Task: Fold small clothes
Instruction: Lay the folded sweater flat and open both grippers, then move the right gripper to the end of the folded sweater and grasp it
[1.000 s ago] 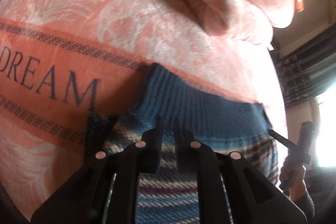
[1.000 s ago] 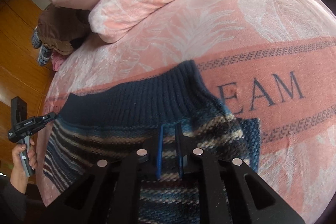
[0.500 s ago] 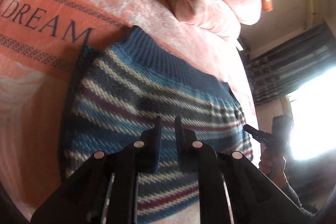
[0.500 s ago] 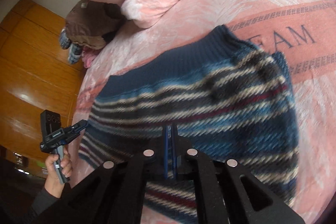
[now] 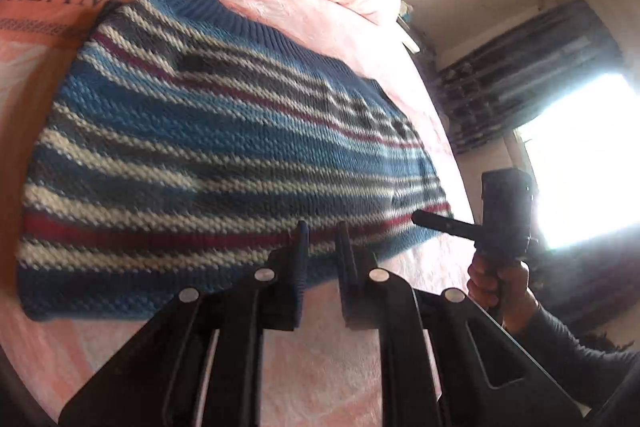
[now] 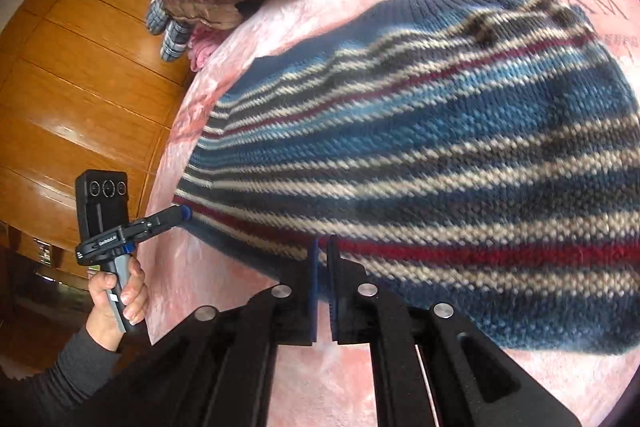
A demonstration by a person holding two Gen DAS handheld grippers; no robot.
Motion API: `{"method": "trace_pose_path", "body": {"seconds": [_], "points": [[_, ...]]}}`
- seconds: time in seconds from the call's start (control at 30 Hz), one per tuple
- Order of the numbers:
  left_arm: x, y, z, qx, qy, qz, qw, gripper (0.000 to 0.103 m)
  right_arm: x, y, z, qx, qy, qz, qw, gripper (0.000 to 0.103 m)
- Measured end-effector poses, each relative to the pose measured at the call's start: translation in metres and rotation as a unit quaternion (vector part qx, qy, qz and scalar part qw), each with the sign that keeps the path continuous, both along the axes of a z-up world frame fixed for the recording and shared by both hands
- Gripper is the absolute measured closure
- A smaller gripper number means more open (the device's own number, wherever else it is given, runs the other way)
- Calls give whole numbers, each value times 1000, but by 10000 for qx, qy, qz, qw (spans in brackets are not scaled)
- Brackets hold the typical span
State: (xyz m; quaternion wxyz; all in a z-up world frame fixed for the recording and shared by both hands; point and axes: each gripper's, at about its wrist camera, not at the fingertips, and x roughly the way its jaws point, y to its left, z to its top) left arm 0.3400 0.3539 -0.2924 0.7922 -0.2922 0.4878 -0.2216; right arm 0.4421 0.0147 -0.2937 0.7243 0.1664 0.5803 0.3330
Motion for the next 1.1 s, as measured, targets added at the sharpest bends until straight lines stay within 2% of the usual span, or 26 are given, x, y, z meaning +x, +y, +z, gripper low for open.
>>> {"method": "trace_pose_path", "body": {"seconds": [0.03,0.07,0.13,0.17,0.3,0.4,0.43,0.5,0.57,0.6,0.63,0.67,0.7,0.73,0.77,0.8,0.83,0.9,0.93,1.03,1.1], "points": [[-2,-5,-10,215,128,-30,9997,89,0,-8,-10,-173,86,-96,9998,98],[-2,-5,-23,338,311,1,9989,89,0,-17,-20,-330,158,-201,9991,103],[-1,2,-45,365,548,100,9978,100,0,-40,-30,-174,278,-411,9986,103],[-1,6,-49,303,579,137,9978,100,0,-51,-27,-128,268,-536,9981,103],[-9,28,-42,238,580,212,9978,90,-5,-107,-19,-124,200,-977,9949,103],[-20,60,-38,264,704,262,9968,85,-14,-149,-15,-284,192,-1234,9918,103],[-20,72,-36,308,742,302,9963,82,-16,-157,-9,-511,80,-1309,9900,103],[-22,98,-29,356,821,470,9949,80,-23,-166,8,-1106,-273,-1459,9827,94],[-24,130,-19,393,868,683,9931,80,-30,-169,25,-1566,-569,-1538,9740,93],[-25,144,-13,486,898,793,9916,76,-36,-164,34,-1827,-742,-1491,9690,92],[-22,157,-8,684,944,922,9889,64,-43,-149,44,-2147,-980,-1323,9627,88],[-21,169,-3,817,987,1013,9866,60,-53,-128,52,-2400,-1223,-1076,9570,79],[-17,183,0,799,1028,1050,9859,56,-64,-103,58,-2660,-1457,-789,9496,72],[-11,192,2,736,1067,1070,9858,49,-76,-79,61,-2903,-1681,-483,9408,56],[-5,199,4,646,1085,1060,9863,41,-89,-53,62,-3111,-1892,-147,9312,48],[3,201,6,558,1096,1037,9870,32,-102,-26,59,-3258,-2066,202,9224,46],[10,201,8,462,1128,981,9877,29,-114,3,54,-3389,-2198,582,9130,44],[28,202,4,356,1227,902,9877,28,-135,53,43,-3583,-2473,1059,8940,44],[37,189,3,284,1284,876,9874,28,-142,75,39,-3524,-2515,1215,8932,44],[62,174,-7,1,1457,790,9862,26,-156,130,29,-3138,-2424,1557,9047,44],[75,166,-14,-52,1483,722,9863,26,-163,162,28,-3051,-2585,1710,9004,44]]}}
